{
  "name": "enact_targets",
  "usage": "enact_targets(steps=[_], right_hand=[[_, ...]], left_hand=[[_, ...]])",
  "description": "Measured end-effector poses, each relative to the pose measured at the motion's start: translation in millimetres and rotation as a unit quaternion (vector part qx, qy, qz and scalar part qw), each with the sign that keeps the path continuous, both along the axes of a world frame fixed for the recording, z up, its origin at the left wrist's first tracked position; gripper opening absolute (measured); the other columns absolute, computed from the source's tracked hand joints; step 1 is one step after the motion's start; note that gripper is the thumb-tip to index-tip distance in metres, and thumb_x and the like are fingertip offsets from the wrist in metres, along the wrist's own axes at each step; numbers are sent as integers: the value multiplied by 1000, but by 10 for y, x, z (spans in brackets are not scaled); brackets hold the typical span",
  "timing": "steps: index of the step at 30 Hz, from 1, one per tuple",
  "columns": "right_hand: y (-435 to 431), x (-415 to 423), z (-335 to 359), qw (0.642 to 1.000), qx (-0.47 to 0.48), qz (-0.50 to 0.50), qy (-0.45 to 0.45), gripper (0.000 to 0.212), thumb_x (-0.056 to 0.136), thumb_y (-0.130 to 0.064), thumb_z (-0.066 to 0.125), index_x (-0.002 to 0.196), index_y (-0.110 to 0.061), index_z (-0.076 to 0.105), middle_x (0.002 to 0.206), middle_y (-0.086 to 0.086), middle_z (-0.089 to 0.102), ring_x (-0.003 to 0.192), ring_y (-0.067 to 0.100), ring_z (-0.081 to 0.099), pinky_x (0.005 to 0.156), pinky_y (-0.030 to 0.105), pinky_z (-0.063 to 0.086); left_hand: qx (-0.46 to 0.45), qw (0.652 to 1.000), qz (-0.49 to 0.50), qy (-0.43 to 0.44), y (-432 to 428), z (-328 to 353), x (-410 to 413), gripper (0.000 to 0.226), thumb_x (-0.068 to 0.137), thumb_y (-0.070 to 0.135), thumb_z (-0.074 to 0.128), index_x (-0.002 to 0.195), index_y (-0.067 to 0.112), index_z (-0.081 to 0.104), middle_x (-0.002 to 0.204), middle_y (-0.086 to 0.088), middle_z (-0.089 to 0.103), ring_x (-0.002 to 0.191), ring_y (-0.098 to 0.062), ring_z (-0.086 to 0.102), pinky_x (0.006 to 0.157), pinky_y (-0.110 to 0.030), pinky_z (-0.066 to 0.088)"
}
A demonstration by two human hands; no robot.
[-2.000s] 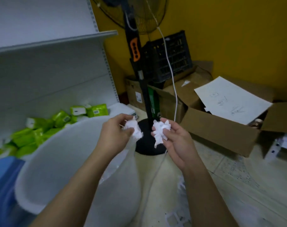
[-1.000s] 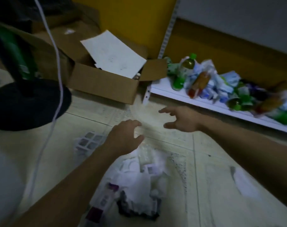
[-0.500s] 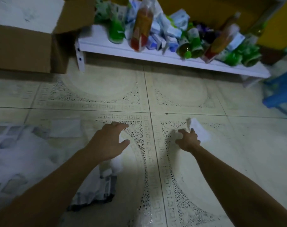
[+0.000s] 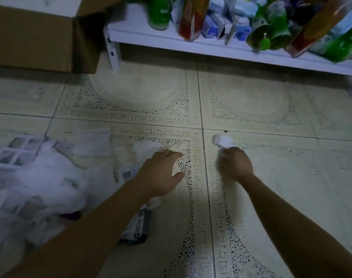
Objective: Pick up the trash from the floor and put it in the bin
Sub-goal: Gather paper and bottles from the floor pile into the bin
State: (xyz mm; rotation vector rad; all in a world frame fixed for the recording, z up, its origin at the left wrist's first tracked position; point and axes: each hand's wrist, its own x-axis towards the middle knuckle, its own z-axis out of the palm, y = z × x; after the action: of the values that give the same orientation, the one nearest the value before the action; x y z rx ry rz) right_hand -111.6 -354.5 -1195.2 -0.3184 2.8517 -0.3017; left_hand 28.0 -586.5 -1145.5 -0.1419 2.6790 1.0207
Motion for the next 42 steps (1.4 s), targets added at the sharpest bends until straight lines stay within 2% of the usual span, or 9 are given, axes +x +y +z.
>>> enact_targets(steps=[5,8,11,15,22,26,30,34,42], right_hand=[[-944,493,67,977,-169,104,-82,31,86,-9,57,113,-21,65,89,-14,61,70,11,60,63,25,53],[-1324,666,152,958,-237,114,-114,47,82,-3,54,126,-18,55,84,-12,58,71,7,53,57,12,36],[-1572,854,190,951,-231,167,-116,27,84,-4,54,109,-6,66,97,5,56,81,14,47,54,11,27],[-1727,1078,154,944,-233,186,-142,31,81,-5,60,61,-27,53,74,-3,44,79,15,43,53,14,22],[-1732,1181,195,947,-228,142,-178,22,87,-10,54,73,-26,50,76,-8,54,68,10,48,51,6,31],[-1734,1172,374,942,-255,119,-181,18,87,-11,53,74,-23,57,66,-14,54,58,-3,45,51,7,34],[-1716,1085,726,925,-315,79,-197,16,89,-14,52,78,-18,62,74,-1,65,65,13,57,62,28,44],[-1794,963,1248,900,-385,74,-192,25,89,-10,52,108,-23,63,85,3,75,63,23,71,55,33,57],[-2757,785,2716,892,-410,163,-102,27,88,-18,49,66,-19,65,51,0,58,45,18,53,41,29,45]], left_hand=[[-175,983,41,38,-428,-98,246,53,85,34,58,136,29,44,146,1,42,135,-22,31,104,-43,29],[-197,970,104,99,-737,-115,456,53,75,35,64,126,24,56,134,-6,54,125,-30,43,96,-45,34],[-186,977,106,-3,-907,-199,623,79,71,62,61,139,30,39,148,-7,37,129,-32,38,101,-47,33],[-71,982,170,-44,-837,-319,680,96,61,80,58,142,37,32,156,-11,18,134,-31,37,108,-44,35],[112,948,297,-32,-691,-337,552,95,73,44,75,146,26,17,119,-8,55,113,-31,56,100,-42,43],[176,928,329,0,-700,-197,500,124,58,36,81,150,22,-1,134,-13,45,116,-26,51,99,-43,43],[254,886,386,24,-881,64,482,109,68,13,80,149,24,8,142,-10,41,113,-17,47,79,-25,47],[315,846,427,63,-1218,581,514,104,70,18,80,148,30,13,142,-9,44,114,-24,53,87,-39,51],[323,834,390,218,-1987,2086,740,95,66,19,81,137,46,25,107,14,60,79,-3,68,50,-26,54]])
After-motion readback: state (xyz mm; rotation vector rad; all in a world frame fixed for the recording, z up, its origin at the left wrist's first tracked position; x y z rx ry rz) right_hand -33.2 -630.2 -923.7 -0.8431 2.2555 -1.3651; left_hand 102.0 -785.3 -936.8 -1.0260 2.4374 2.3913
